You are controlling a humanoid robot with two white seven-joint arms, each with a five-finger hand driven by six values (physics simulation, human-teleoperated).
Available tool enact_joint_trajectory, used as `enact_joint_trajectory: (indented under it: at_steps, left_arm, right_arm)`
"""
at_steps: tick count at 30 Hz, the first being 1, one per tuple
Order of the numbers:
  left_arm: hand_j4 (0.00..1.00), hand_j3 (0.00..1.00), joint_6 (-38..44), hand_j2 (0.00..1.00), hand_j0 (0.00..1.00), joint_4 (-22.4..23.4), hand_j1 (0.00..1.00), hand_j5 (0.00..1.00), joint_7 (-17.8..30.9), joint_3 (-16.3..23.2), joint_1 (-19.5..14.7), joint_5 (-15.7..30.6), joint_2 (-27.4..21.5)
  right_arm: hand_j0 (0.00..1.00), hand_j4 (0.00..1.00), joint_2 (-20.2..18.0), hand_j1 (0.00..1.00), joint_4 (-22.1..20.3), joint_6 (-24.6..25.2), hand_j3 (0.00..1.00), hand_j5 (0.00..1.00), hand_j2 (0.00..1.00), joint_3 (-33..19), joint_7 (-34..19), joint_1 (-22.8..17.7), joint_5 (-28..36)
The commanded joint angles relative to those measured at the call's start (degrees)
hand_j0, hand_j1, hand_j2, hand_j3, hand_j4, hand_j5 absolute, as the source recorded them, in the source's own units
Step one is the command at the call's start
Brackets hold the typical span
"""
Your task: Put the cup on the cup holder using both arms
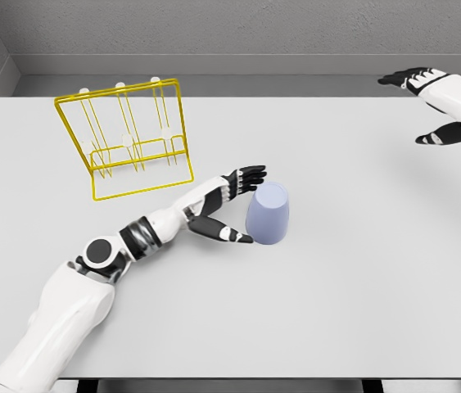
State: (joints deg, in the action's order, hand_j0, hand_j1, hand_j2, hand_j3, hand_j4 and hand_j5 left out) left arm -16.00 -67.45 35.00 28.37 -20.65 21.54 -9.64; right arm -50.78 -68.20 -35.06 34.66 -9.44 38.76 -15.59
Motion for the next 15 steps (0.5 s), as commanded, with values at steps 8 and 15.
enact_joint_trajectory:
  at_steps: [8, 15]
  left_arm:
    - [1.00, 1.00, 0.0, 1.00, 1.00, 0.6, 1.00, 1.00, 0.0, 0.0, -0.4, -0.9, 1.0]
    - [1.00, 1.00, -0.1, 1.00, 1.00, 0.7, 1.00, 1.00, 0.0, 0.0, -0.4, -1.2, 1.8]
  right_arm:
    - [1.00, 1.00, -0.1, 1.00, 0.0, 0.1, 1.00, 1.00, 1.00, -0.3, -0.1, -0.4, 0.4]
    - [1.00, 1.00, 0.0, 1.00, 0.0, 0.1, 1.00, 1.00, 1.00, -0.2, -0.1, -0.3, 0.4]
